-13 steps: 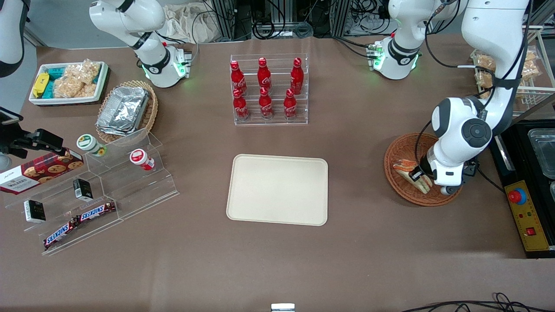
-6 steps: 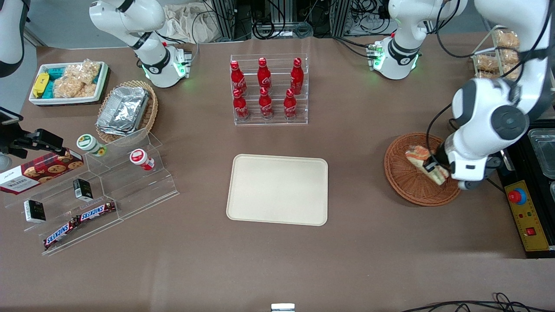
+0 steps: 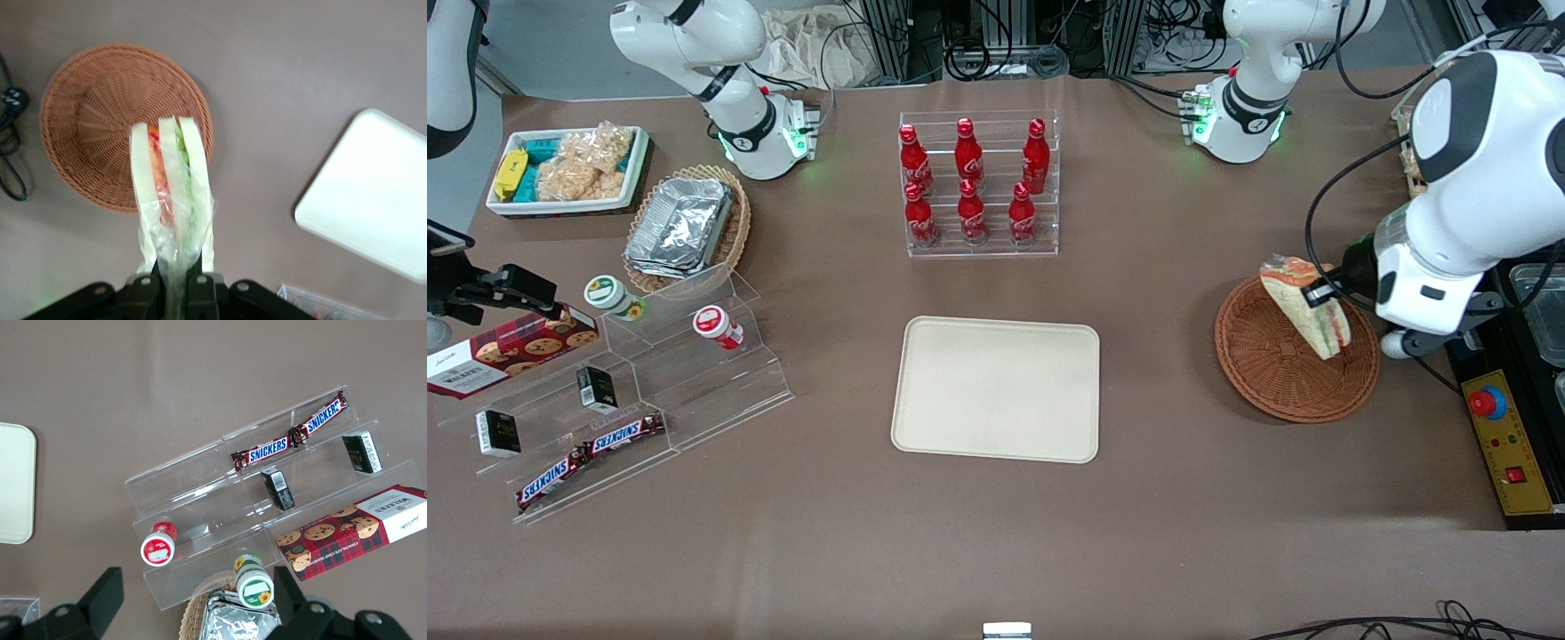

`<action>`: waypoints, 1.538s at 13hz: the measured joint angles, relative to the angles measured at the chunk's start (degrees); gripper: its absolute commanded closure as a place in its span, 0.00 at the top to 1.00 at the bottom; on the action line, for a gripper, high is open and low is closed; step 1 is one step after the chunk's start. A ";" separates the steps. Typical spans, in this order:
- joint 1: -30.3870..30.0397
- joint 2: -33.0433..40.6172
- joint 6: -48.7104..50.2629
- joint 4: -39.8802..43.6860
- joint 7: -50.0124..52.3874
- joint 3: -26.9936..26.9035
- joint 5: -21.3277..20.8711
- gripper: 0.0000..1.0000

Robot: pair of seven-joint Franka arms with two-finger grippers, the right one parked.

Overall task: Place sandwich from basket to tray
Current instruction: 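Carry the sandwich over to the cream tray with the left gripper, then lower the sandwich onto the tray and open the left gripper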

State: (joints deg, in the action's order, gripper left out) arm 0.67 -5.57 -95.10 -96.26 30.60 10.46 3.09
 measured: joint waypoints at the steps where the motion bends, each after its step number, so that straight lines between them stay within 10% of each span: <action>1: 0.02 -0.79 0.10 -0.04 -1.52 1.83 0.08 0.00; 6: 1.44 -9.77 -10.51 -0.22 -2.46 11.18 -1.42 0.00; 12: 9.11 -23.37 -29.31 -0.20 -2.72 11.87 -9.62 0.00; 20: 12.68 -32.25 -36.43 4.10 1.42 11.87 -10.41 0.05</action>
State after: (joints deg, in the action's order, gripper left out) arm 13.35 -37.82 -131.53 -92.15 32.02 22.33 -7.33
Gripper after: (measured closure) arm 0.863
